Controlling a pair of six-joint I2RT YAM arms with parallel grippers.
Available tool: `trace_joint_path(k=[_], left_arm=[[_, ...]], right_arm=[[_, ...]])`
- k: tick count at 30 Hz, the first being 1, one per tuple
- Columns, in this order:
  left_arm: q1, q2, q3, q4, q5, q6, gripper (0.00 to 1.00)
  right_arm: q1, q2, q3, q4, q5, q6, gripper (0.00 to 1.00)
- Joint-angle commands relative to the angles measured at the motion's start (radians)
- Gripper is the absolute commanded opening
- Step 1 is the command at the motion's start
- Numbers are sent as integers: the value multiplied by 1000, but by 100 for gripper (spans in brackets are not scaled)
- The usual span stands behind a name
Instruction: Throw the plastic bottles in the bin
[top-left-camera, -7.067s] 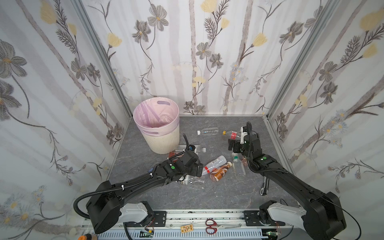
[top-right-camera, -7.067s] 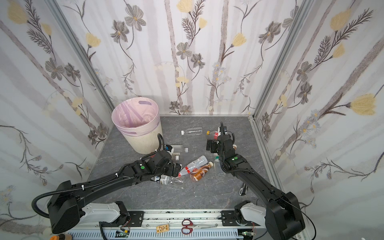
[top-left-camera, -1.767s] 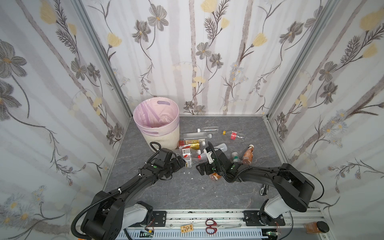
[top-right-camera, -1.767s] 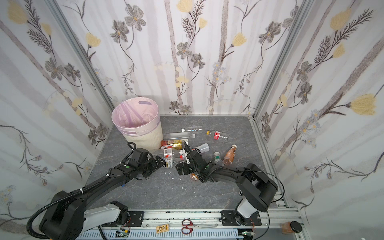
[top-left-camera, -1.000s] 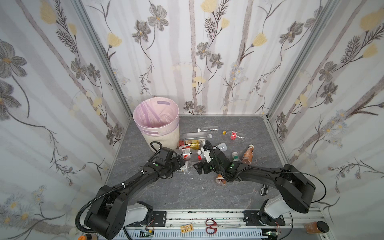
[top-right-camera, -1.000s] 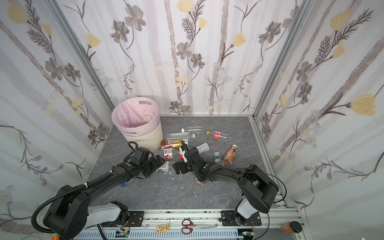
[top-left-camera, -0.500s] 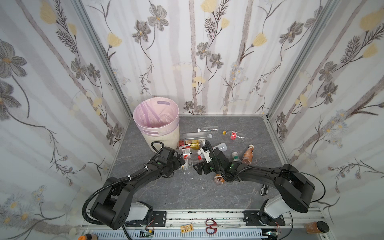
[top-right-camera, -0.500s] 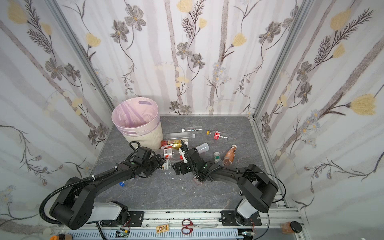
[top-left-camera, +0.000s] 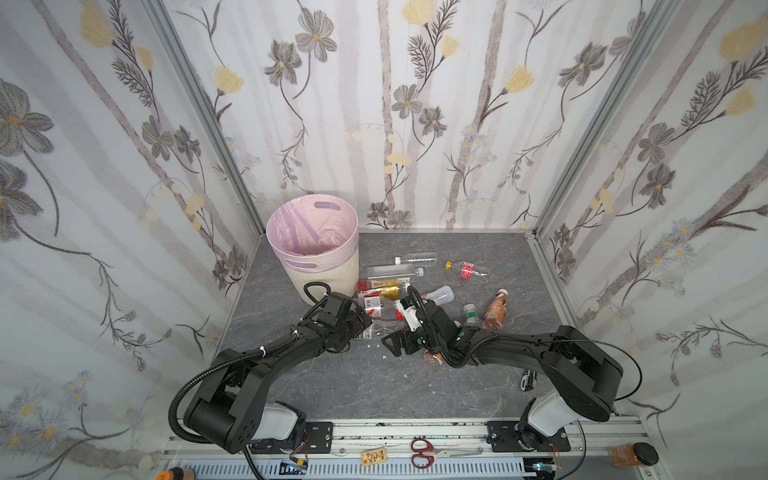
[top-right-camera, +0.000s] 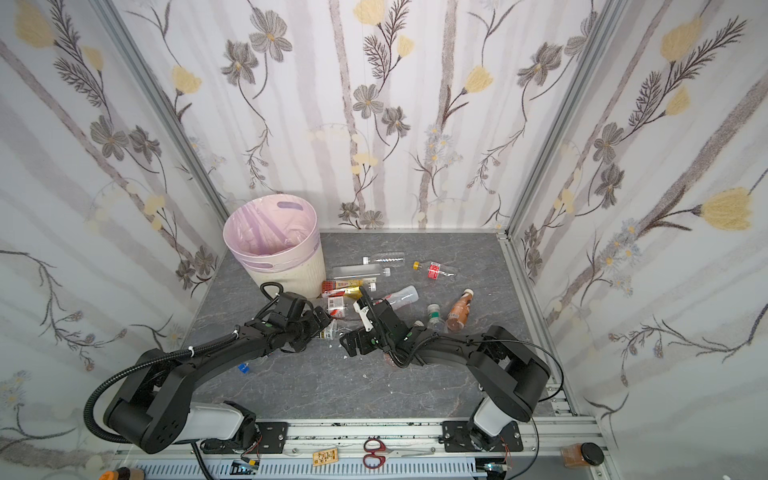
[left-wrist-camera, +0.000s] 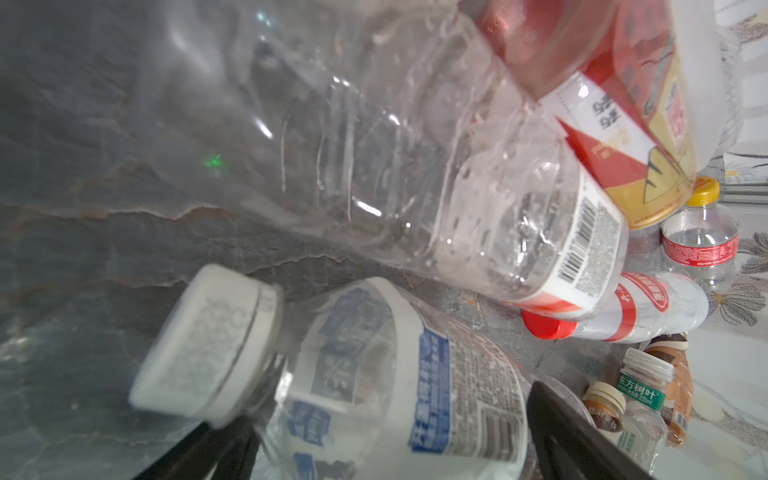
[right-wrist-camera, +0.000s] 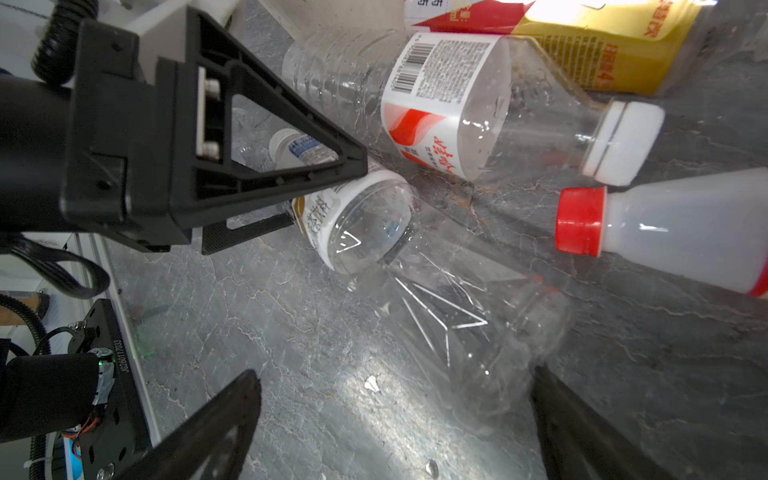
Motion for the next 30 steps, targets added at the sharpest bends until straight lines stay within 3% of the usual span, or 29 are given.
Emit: trace_joint_path(k=[1,14,23,30], left_arm=[[0,16,19,-3,-17,0,100],[1,75,39,-3,-49,19,100],[0,73,24,-5,-96,37,89],[0,92,20,-5,-106,58,77]], right_arm=[[3,5,3,61,-13,17,100],[33,-8,1,31,-39,-25,100],[-19,-148,-1,-67,52,-98,100],[-136,-254,-105,-11,59,-80,100]])
